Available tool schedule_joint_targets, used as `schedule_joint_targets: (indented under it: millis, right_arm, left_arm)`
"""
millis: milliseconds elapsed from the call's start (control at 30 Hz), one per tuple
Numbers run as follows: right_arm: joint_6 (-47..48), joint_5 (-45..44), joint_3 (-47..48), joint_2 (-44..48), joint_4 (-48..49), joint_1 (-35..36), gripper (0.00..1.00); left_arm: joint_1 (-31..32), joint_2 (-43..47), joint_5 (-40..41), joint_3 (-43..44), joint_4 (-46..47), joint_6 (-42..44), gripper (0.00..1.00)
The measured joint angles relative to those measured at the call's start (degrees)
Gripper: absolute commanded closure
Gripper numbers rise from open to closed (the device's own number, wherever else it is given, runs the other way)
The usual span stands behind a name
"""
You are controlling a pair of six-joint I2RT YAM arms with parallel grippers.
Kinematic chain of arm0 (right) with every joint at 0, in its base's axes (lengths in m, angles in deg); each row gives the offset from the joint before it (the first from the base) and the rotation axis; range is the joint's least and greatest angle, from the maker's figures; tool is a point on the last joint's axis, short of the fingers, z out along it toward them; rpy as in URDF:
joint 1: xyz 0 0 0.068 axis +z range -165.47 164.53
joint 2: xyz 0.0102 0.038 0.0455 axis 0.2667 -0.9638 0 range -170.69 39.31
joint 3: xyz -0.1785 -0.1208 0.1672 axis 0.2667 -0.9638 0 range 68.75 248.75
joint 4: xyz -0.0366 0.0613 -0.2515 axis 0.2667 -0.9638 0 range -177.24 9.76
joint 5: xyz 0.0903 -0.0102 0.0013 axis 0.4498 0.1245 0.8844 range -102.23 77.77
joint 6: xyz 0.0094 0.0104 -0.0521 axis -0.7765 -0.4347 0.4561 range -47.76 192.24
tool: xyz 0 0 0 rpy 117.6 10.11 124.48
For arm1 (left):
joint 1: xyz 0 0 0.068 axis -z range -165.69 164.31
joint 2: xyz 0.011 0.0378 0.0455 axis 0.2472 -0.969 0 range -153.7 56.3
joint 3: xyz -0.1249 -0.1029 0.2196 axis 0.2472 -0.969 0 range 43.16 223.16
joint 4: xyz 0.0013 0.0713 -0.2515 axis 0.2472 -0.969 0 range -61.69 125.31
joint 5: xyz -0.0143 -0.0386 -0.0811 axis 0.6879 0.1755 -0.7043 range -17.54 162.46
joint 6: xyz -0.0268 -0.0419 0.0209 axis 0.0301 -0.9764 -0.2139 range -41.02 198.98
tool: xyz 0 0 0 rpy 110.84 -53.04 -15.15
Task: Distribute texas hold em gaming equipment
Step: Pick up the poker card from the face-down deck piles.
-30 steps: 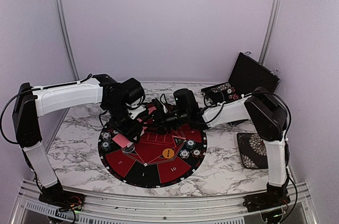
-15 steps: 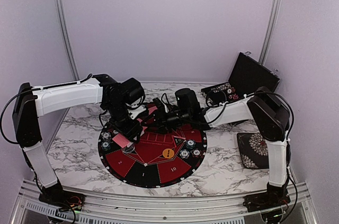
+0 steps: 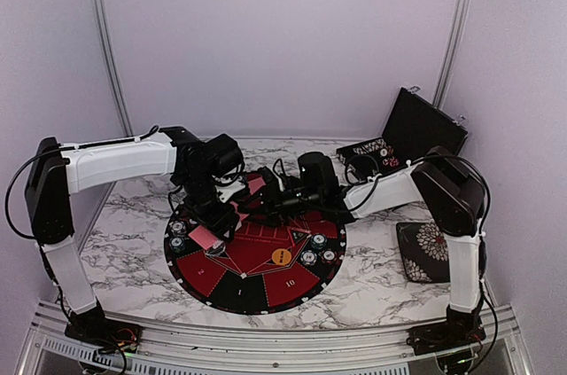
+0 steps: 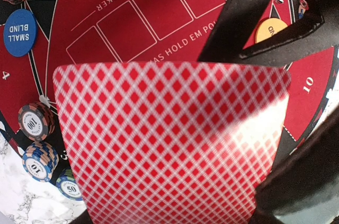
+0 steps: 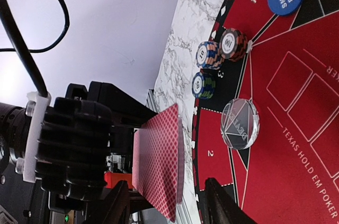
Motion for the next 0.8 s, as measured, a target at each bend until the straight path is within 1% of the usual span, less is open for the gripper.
schedule_joint_targets:
  millis: [100,200,467,800]
  right_arm:
    - [-0.66,0.28,-0.5,0.0,1.14,-0.09,0.55]
    - [-1.38,0.74,-0.92,0.0,2.23,-0.13,0.59]
    - [-3.06,1.36,-1.57,0.0,4.98,-0.2,0.66]
    - [-4.0,1.73,-2.08,0.0,5.9,-0.28,0.72]
  left_arm:
    - [-0.09,-0.2,-0.17,0.0,0.0,0.02,0.53]
    - [-0.2,-0.46,-0.22,0.0,0.0,0.02,0.53]
    - [-0.59,-1.01,-0.57,0.0,-0.04,0.04,0.53]
    - [-1.01,-1.31,-0.57,0.04,-0.09,0.04,0.53]
